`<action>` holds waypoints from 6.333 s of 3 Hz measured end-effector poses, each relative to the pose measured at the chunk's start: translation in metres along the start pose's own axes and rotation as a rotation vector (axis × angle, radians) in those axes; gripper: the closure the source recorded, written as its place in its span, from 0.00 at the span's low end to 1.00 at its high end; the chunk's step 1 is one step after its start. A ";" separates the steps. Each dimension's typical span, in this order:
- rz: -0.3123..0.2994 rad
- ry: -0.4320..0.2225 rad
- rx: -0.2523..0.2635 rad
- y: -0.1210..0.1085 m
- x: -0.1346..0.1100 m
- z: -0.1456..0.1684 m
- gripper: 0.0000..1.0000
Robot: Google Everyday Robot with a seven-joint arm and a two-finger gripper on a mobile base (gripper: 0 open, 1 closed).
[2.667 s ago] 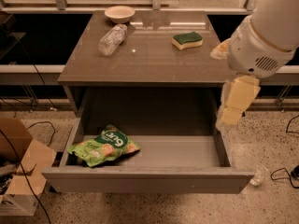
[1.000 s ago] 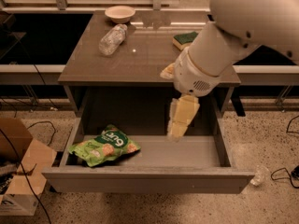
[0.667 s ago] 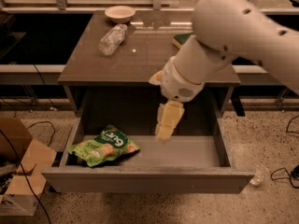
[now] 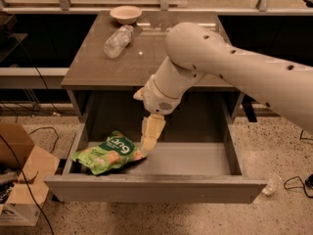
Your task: Pick green rice chip bag from top drawer and place on counter
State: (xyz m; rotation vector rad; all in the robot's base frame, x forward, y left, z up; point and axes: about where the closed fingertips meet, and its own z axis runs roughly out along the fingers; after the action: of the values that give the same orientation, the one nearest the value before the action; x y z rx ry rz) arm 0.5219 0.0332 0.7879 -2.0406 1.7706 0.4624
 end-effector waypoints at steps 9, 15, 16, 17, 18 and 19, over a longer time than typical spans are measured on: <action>0.032 -0.049 -0.141 0.001 -0.001 0.177 0.48; 0.083 -0.204 0.132 -0.021 -0.014 -0.054 1.00; 0.094 -0.136 0.205 -0.039 -0.019 -0.116 1.00; 0.157 -0.024 0.281 -0.067 -0.067 -0.151 1.00; 0.243 -0.005 0.274 -0.088 -0.094 -0.136 1.00; 0.240 -0.002 0.278 -0.095 -0.096 -0.132 1.00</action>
Offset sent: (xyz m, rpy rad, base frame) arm 0.0255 0.0753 -0.0758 0.0282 0.0265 0.0846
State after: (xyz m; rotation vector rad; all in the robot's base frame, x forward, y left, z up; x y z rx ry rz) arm 0.6006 0.0608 0.9571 -1.6495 1.9654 0.2670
